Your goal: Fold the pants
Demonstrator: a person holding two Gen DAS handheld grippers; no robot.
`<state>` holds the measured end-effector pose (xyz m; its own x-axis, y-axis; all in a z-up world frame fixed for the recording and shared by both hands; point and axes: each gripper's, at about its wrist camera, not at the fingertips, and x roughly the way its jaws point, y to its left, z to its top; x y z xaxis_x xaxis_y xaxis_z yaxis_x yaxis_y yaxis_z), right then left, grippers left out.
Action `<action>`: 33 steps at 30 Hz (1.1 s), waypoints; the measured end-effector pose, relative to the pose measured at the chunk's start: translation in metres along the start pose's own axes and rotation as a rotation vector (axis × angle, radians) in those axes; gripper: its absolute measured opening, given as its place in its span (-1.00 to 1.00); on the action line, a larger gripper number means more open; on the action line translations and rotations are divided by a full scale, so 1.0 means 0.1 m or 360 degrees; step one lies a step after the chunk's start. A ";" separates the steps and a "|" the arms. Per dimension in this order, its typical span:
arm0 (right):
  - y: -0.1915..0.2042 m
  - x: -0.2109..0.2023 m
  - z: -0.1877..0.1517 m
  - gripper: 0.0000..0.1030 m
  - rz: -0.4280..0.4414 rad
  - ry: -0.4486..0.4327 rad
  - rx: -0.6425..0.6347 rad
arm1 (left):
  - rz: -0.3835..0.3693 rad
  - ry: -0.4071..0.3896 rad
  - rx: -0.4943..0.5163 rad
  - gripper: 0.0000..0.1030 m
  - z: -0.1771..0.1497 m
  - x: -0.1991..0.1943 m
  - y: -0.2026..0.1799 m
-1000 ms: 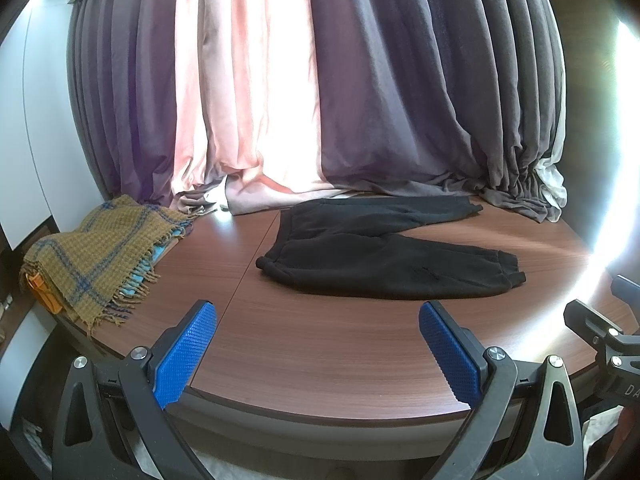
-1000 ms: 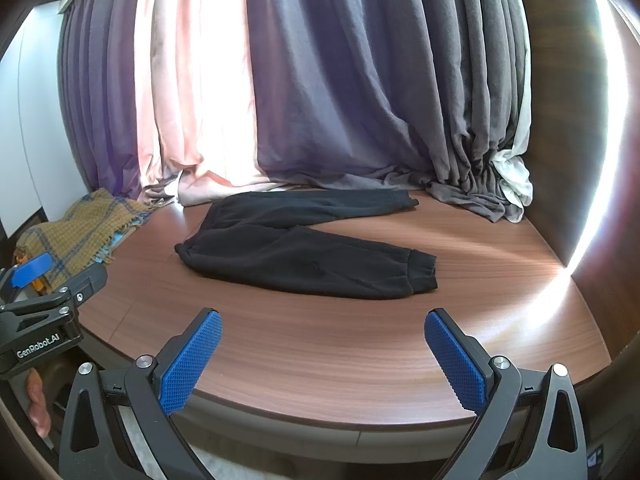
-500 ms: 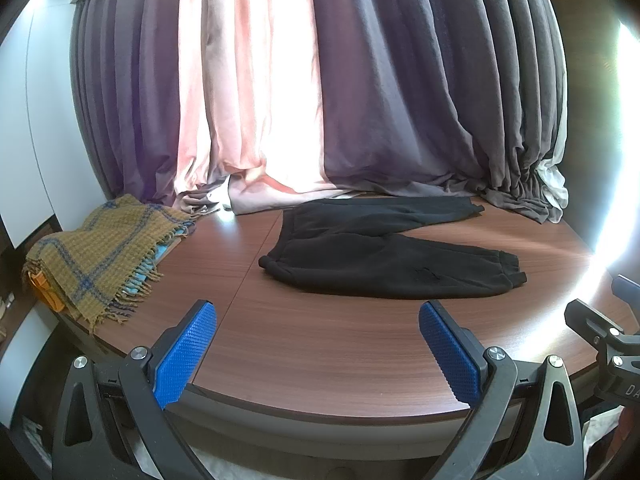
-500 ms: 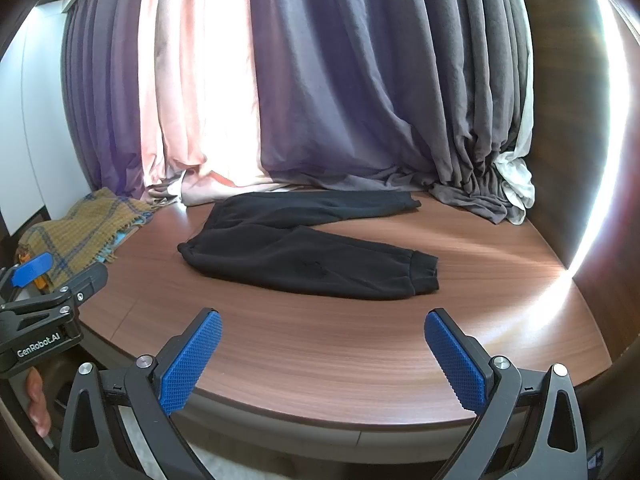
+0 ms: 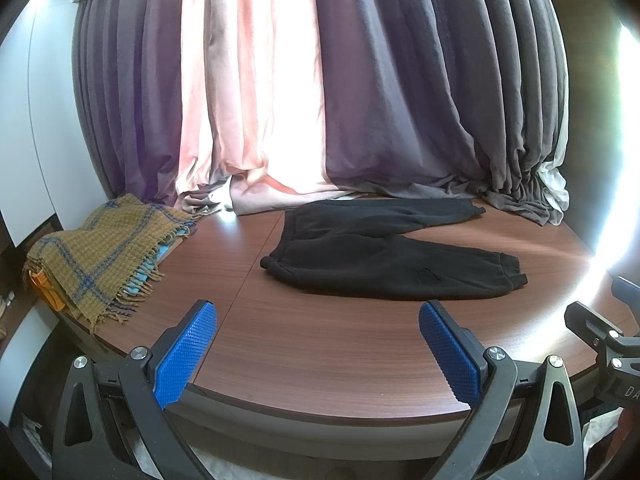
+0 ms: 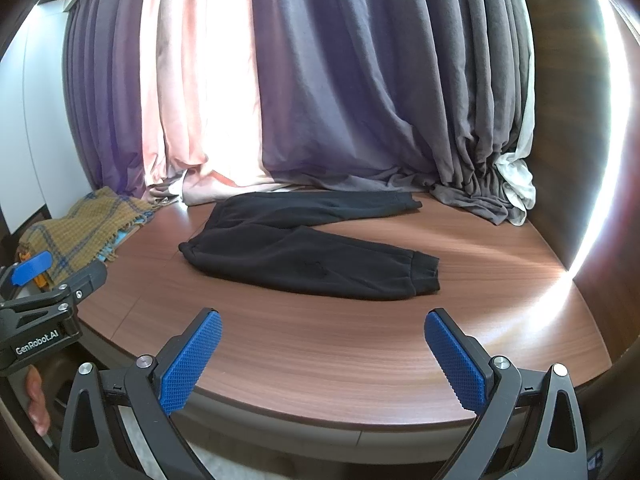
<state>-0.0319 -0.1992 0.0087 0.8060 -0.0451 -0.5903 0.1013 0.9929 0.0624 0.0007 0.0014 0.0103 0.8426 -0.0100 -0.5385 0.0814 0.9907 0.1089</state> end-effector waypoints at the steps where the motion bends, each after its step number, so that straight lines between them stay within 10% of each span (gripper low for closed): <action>1: 0.00 0.00 0.00 0.99 -0.0003 0.0000 0.0000 | 0.0000 -0.0001 0.0000 1.00 0.00 0.00 0.00; 33: 0.00 0.00 0.02 0.99 0.0008 0.0006 -0.0002 | 0.0004 -0.0003 -0.0005 1.00 -0.03 -0.02 0.04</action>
<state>-0.0309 -0.1994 0.0098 0.8042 -0.0396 -0.5930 0.0963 0.9933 0.0644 -0.0023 0.0055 0.0088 0.8439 -0.0077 -0.5364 0.0774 0.9912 0.1076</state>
